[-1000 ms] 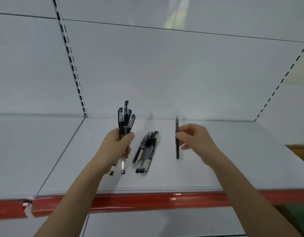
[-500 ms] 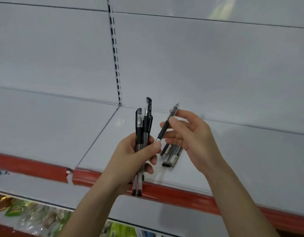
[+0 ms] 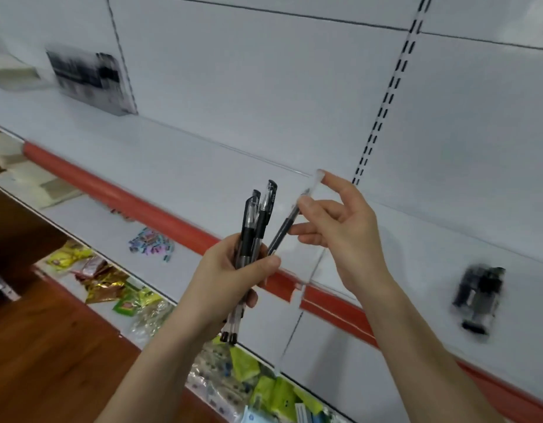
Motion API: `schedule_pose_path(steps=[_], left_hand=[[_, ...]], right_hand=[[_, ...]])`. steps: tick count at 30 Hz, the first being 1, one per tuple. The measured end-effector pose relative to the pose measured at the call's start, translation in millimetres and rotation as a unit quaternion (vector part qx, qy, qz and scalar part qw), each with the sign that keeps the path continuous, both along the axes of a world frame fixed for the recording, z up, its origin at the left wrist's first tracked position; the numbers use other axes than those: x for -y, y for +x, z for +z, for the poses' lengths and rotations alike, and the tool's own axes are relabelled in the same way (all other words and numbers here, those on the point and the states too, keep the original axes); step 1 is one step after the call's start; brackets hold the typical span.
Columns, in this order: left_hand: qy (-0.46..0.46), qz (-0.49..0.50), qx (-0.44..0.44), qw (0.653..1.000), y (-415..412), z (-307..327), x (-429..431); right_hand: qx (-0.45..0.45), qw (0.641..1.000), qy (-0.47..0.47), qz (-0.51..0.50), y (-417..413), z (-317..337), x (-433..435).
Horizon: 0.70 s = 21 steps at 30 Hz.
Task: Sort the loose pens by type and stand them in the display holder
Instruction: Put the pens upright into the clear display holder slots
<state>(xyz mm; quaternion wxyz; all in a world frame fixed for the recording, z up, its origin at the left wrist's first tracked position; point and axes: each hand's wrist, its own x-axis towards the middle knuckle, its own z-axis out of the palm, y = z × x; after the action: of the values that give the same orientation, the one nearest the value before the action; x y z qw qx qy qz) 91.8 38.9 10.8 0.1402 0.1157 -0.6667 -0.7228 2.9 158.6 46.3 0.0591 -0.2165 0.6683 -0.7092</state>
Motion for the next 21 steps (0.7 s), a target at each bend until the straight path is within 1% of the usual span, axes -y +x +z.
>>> schedule_pose_path(steps=[2,5,9,12,17,21], left_hand=[[0.000,0.024,0.009,1.000,19.1,-0.2,46.1],[-0.003,0.086,0.026,0.996,49.9,-3.0,124.4],[0.000,0.155,0.036,0.987,87.9,-5.8,220.8],[0.034,0.198,0.037,0.979,106.7,-4.3,274.5],[0.119,0.257,0.027,0.959,114.0,3.3,343.6],[0.108,0.269,0.027,0.957,109.3,1.1,399.4]], right_hand=[[0.000,1.000,-0.001,0.025,10.6,-1.0,53.3],[0.005,0.998,-0.008,0.055,20.2,-0.2,136.3],[0.010,0.996,-0.002,0.085,19.3,3.9,236.8],[0.002,0.995,0.023,0.101,12.3,4.0,303.5],[-0.024,0.990,0.056,0.126,-7.6,1.0,401.2],[-0.043,0.988,0.062,0.133,-29.5,-0.9,476.4]])
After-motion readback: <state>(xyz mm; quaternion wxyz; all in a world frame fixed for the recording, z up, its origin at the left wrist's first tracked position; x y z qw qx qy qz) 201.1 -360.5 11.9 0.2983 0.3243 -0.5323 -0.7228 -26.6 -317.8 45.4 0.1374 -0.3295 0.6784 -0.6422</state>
